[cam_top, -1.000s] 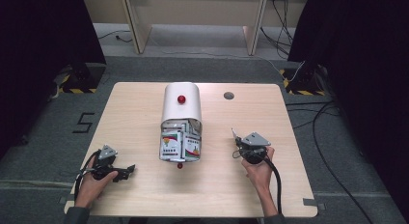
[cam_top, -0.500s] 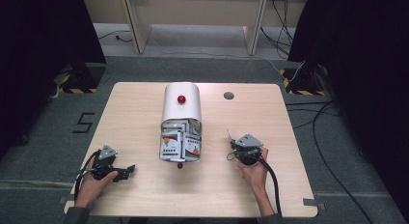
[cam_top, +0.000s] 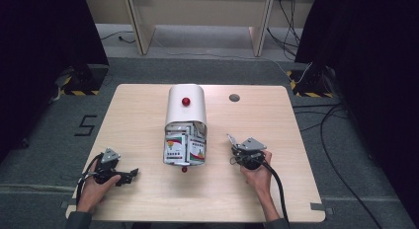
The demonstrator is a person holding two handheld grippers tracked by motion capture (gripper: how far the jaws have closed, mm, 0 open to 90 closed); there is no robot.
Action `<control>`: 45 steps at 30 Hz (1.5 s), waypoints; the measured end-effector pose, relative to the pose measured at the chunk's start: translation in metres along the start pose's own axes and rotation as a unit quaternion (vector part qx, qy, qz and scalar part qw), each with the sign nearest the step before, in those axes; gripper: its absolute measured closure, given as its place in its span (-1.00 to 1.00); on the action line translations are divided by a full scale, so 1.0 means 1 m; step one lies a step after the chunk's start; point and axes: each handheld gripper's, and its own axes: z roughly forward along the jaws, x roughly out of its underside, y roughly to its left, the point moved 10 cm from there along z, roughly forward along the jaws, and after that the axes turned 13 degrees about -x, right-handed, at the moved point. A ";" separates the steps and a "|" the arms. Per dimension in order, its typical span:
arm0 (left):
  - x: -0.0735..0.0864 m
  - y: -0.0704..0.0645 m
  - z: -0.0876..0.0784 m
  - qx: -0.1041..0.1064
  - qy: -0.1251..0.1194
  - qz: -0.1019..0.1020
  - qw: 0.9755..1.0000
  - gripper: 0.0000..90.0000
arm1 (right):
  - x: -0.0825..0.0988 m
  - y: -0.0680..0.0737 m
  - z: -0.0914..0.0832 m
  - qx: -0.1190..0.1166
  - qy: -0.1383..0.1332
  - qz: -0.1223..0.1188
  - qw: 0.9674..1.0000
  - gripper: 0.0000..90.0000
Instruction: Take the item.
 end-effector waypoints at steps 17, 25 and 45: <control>0.000 0.000 0.000 0.000 0.000 0.000 1.000 -1.00 | 0.000 0.001 0.001 -0.039 -0.015 0.074 0.996 -0.07; 0.000 0.000 0.000 0.000 0.000 0.000 1.000 -1.00 | -0.003 0.001 -0.004 -0.040 -0.018 0.075 0.996 -0.09; 0.000 0.000 0.000 0.000 0.000 0.000 1.000 -1.00 | -0.003 0.011 -0.019 -0.042 -0.014 0.076 0.996 -0.38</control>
